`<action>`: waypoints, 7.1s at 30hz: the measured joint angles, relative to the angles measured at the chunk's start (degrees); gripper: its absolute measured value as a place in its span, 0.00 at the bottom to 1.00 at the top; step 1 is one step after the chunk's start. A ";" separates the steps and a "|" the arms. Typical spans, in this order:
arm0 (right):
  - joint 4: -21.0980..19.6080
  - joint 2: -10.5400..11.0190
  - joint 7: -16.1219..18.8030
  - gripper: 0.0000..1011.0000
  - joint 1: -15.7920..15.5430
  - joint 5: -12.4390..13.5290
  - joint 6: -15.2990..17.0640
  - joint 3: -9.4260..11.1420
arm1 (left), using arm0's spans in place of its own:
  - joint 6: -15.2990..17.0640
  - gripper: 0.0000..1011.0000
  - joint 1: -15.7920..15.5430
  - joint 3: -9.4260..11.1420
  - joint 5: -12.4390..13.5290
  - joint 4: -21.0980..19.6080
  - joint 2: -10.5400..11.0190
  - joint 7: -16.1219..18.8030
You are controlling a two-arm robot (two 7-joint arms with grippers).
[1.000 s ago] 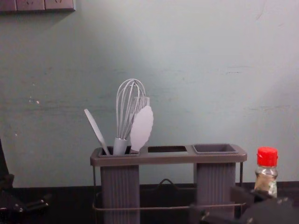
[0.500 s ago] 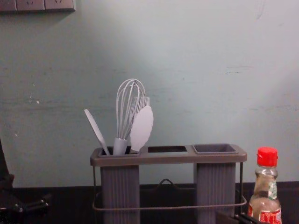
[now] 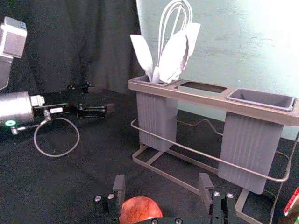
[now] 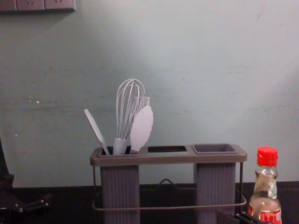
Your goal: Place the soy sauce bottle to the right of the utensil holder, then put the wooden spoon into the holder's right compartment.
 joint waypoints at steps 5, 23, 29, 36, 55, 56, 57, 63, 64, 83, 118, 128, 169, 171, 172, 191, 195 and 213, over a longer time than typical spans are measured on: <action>-0.03 0.03 0.00 0.99 0.02 0.06 0.04 0.03 | 0.00 1.00 0.00 0.00 0.00 0.00 0.00 0.00; -7.44 -1.37 -4.29 0.99 2.27 -7.40 23.27 -2.71 | 0.00 1.00 0.00 0.00 0.00 0.00 -0.01 0.00; -8.91 -3.06 -5.60 0.99 4.50 -10.17 33.99 -4.37 | 0.00 1.00 0.00 0.01 0.00 0.00 0.00 0.00; -8.29 -5.68 -6.13 0.99 8.03 -12.72 45.12 -6.38 | 0.00 1.00 0.00 0.00 0.00 0.00 0.00 0.00; -4.13 -8.96 -1.92 0.99 12.68 -14.14 52.69 -7.77 | 0.00 1.00 0.00 0.01 0.00 0.00 0.00 0.00; -4.00 -9.04 -1.85 0.99 12.73 -14.23 52.70 -7.77 | 0.00 1.00 0.00 0.00 0.00 0.00 0.00 0.00; -3.75 -9.19 -1.73 0.99 12.83 -14.39 52.72 -7.78 | 0.00 1.00 0.00 0.01 0.00 0.00 0.00 0.00; -2.94 -9.66 -1.35 0.99 12.87 -15.14 52.59 -7.83 | 0.00 1.00 0.00 0.00 0.00 0.00 0.00 0.00; -2.75 -9.78 -1.31 0.99 12.87 -15.34 52.55 -7.84 | 0.00 1.00 0.00 0.01 0.00 0.00 0.00 0.00; -0.27 -11.37 -0.18 0.99 13.01 -17.61 52.12 -6.97 | 0.00 1.00 0.00 0.01 0.00 0.00 0.00 0.00; -8.30 -9.51 3.69 0.83 7.26 -19.97 48.00 -2.25 | 0.00 1.00 0.00 0.01 0.00 0.00 0.00 0.00; -17.42 -5.86 2.61 0.83 -3.17 -18.80 33.14 4.10 | 0.00 1.00 0.00 0.01 0.00 0.00 0.00 0.00; -9.42 -3.52 -3.76 0.83 -11.14 -11.75 -13.61 10.74 | 0.00 1.00 0.00 0.01 0.00 0.00 0.00 0.00; -9.43 -3.53 -3.76 0.83 -11.15 -11.80 -13.61 10.72 | 0.00 1.00 0.00 0.01 0.00 0.00 0.00 0.00; -9.43 -3.53 -3.76 0.83 -11.15 -11.85 -13.62 10.72 | 0.00 1.00 0.00 0.01 0.00 0.00 0.00 0.00; -9.50 -3.54 -3.87 0.83 -11.15 -12.20 -13.91 10.62 | 0.00 1.00 0.00 0.01 0.00 0.00 0.00 0.00; -9.31 -3.62 -3.72 0.83 -10.53 -12.14 -14.25 10.49 | 0.00 1.00 0.00 0.01 0.00 0.00 0.00 0.00; -3.18 -4.25 1.08 0.83 4.06 -8.54 -21.91 8.93 | 0.00 1.00 0.00 0.01 0.00 0.00 0.00 0.00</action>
